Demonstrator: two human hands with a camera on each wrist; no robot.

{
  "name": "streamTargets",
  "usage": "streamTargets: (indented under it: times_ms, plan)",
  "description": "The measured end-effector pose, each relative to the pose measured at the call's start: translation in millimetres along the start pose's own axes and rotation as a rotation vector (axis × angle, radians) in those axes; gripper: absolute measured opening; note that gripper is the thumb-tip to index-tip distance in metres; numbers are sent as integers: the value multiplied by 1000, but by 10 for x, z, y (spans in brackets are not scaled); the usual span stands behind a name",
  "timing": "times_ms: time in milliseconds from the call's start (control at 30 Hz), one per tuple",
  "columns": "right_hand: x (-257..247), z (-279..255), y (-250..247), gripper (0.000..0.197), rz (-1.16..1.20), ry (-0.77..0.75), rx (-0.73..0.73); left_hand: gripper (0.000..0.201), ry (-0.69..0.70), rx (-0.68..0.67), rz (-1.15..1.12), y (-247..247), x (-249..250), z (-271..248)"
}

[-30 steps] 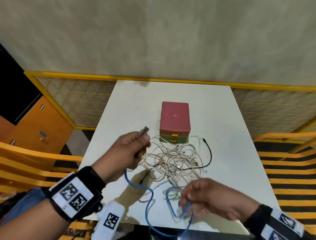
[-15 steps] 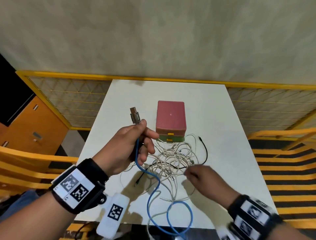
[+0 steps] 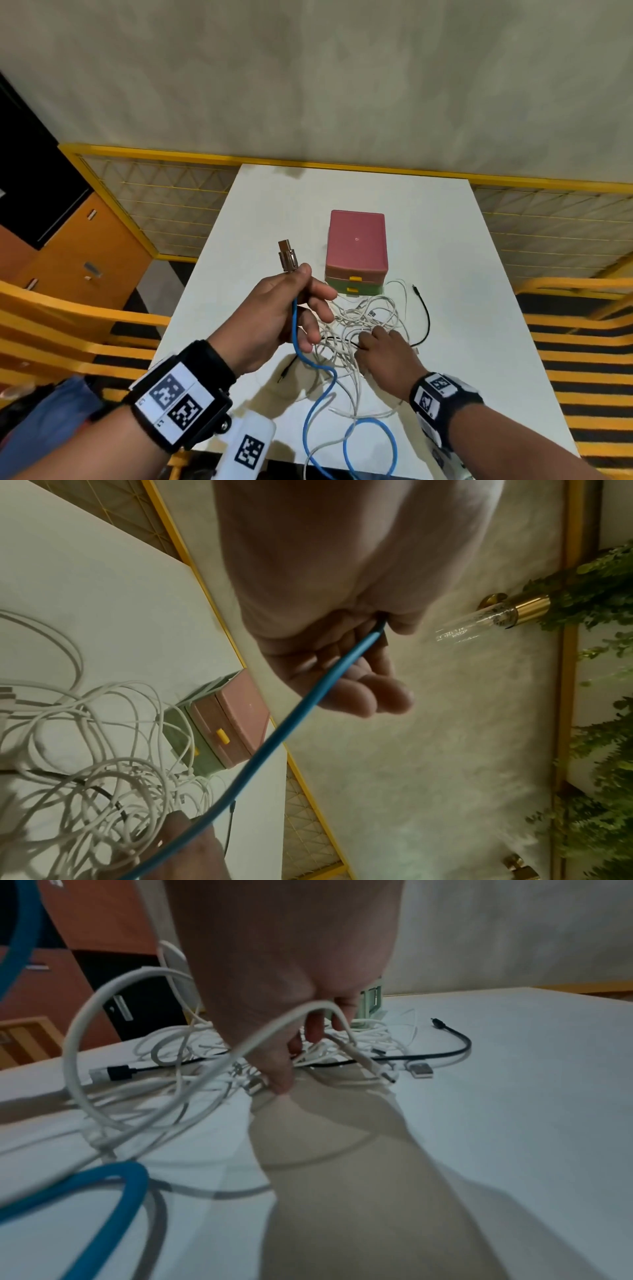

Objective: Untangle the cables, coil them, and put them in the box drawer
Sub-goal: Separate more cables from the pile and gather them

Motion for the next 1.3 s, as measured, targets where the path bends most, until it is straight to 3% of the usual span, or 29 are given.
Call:
streamTargets:
  times_ms: [133, 233, 300, 433, 633, 800, 1000, 1100, 1167, 1233, 1300]
  plan:
    - [106, -46, -102, 7, 169, 45, 93, 49, -8, 1, 27, -10, -37, 108]
    - [367, -70, -433, 16, 706, 220, 146, 42, 9, 12, 69, -23, -46, 233]
    - [554, -102, -649, 8, 1077, 336, 163, 36, 22, 24, 87, -22, -49, 327]
    - [806, -159, -1077, 18, 1563, 417, 321, 31, 33, 50, 152, 8, -111, 513]
    - [817, -130, -1372, 18, 1904, 477, 471, 20, 108, 93, 241, 178, -239, 653]
    - [751, -82, -1381, 15, 1996, 496, 482, 23, 154, 171, 198, 246, -307, 671]
    - [727, -59, -1385, 19, 1959, 519, 543, 10, 217, 140, 207, 295, -301, 645]
    - [715, -76, -1345, 16, 1947, 544, 528, 25, 232, 191, 166, 196, -235, 642]
    - [786, -161, -1274, 17, 1785, 604, 493, 25, 207, 198, 75, 137, -179, 636]
    - [884, -277, -1150, 16, 1464, 682, 409, 12, 182, 167, -2, 108, -118, 615]
    - [927, -380, -1042, 7, 1242, 743, 310, 12, 166, 125, -32, 80, -66, 594]
Point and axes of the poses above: each hand's wrist, its own z-axis towards the middle knuckle, its own y-axis out of the palm, x = y × z, the point moved 7 cm from there along z, towards the middle knuckle, and after that the axes turned 12 degrees about -z, right-handed, at the moved point
